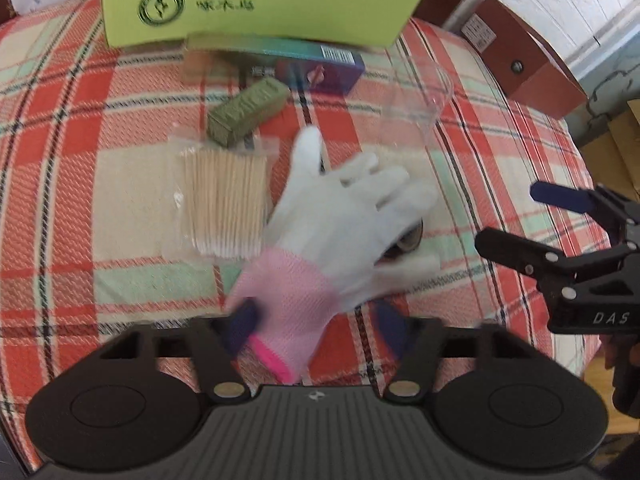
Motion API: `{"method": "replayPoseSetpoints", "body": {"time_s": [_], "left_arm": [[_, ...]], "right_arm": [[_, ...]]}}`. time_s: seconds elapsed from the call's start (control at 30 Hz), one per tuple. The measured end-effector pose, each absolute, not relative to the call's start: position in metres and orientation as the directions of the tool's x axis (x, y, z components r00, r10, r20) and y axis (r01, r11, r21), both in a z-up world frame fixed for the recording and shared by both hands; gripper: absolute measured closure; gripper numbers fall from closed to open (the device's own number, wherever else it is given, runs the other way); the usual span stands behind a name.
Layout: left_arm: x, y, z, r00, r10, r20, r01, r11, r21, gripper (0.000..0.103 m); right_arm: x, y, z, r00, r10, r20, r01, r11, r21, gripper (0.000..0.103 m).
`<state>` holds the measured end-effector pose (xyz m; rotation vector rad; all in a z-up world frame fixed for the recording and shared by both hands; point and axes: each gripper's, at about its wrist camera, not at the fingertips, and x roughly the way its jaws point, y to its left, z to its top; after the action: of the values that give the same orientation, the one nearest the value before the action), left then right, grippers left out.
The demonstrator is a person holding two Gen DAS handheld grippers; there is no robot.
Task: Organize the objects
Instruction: 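Grasp the white-pink glove cuff with the left tool while the right grasps the black tape roll, then carry the glove and black tape into the green box and release them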
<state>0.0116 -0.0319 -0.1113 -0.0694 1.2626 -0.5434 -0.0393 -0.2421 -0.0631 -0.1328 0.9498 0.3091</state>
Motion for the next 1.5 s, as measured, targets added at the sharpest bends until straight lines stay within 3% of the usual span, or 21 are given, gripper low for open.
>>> {"method": "replayPoseSetpoints", "body": {"time_s": [0.03, 0.1, 0.4, 0.47, 0.53, 0.57, 0.6, 0.73, 0.8, 0.97, 1.03, 1.13, 1.2, 1.27, 1.5], "left_arm": [[0.012, -0.028, -0.112, 0.182, -0.424, -0.887, 0.336, 0.875, -0.349, 0.082], [0.01, -0.017, -0.111, 0.181, -0.429, -0.885, 0.306, 0.88, -0.364, 0.091], [-0.015, 0.041, -0.105, 0.221, -0.389, -0.894, 0.19, 0.916, -0.352, 0.093], [-0.017, 0.043, -0.103, 0.249, -0.387, -0.888, 0.173, 0.92, -0.352, 0.084], [-0.015, 0.04, -0.101, 0.259, -0.39, -0.883, 0.173, 0.919, -0.355, 0.065], [-0.014, 0.038, -0.1, 0.264, -0.387, -0.884, 0.179, 0.92, -0.349, 0.046], [-0.013, 0.034, -0.099, 0.277, -0.381, -0.882, 0.189, 0.922, -0.338, 0.038], [-0.006, 0.014, -0.1, 0.296, -0.4, -0.867, 0.256, 0.908, -0.332, 0.038], [-0.002, 0.005, -0.104, 0.278, -0.407, -0.87, 0.27, 0.902, -0.336, 0.038], [0.001, -0.006, -0.115, 0.246, -0.394, -0.885, 0.297, 0.9, -0.318, 0.038], [0.002, -0.004, -0.116, 0.246, -0.406, -0.88, 0.285, 0.898, -0.335, 0.038], [0.005, 0.0, -0.117, 0.246, -0.424, -0.872, 0.272, 0.893, -0.358, 0.048], [0.007, 0.002, -0.118, 0.233, -0.433, -0.871, 0.259, 0.891, -0.374, 0.081], [0.008, 0.005, -0.118, 0.219, -0.443, -0.869, 0.246, 0.887, -0.39, 0.089], [0.001, 0.01, -0.089, 0.25, -0.502, -0.828, 0.302, 0.853, -0.426, 0.096]], "right_arm": [[-0.039, -0.241, -0.064, 0.539, 0.205, -0.817, -0.325, 0.946, 0.023, 0.0], [-0.039, -0.238, -0.064, 0.534, 0.211, -0.819, -0.337, 0.941, 0.023, 0.0], [-0.033, -0.229, -0.079, 0.468, 0.241, -0.85, -0.376, 0.925, 0.055, 0.0], [-0.033, -0.221, -0.084, 0.453, 0.245, -0.857, -0.41, 0.911, 0.044, 0.0], [-0.032, -0.213, -0.09, 0.438, 0.249, -0.864, -0.443, 0.896, 0.034, 0.001], [-0.031, -0.208, -0.093, 0.431, 0.251, -0.867, -0.462, 0.886, 0.027, 0.002], [-0.03, -0.203, -0.096, 0.426, 0.252, -0.869, -0.482, 0.876, 0.018, 0.003], [-0.025, -0.187, -0.107, 0.425, 0.245, -0.871, -0.549, 0.835, -0.033, 0.006], [-0.022, -0.181, -0.112, 0.431, 0.235, -0.871, -0.57, 0.819, -0.061, 0.011], [-0.02, -0.184, -0.118, 0.402, 0.249, -0.881, -0.568, 0.823, -0.026, 0.057], [-0.024, -0.187, -0.117, 0.401, 0.252, -0.88, -0.573, 0.819, -0.026, 0.065], [-0.027, -0.193, -0.115, 0.383, 0.265, -0.885, -0.573, 0.82, -0.002, 0.068], [-0.03, -0.197, -0.113, 0.377, 0.272, -0.886, -0.569, 0.822, 0.01, 0.069], [-0.034, -0.202, -0.11, 0.373, 0.28, -0.884, -0.565, 0.825, 0.022, 0.069], [-0.044, -0.218, -0.088, 0.416, 0.302, -0.858, -0.543, 0.839, 0.033, 0.069]]}}
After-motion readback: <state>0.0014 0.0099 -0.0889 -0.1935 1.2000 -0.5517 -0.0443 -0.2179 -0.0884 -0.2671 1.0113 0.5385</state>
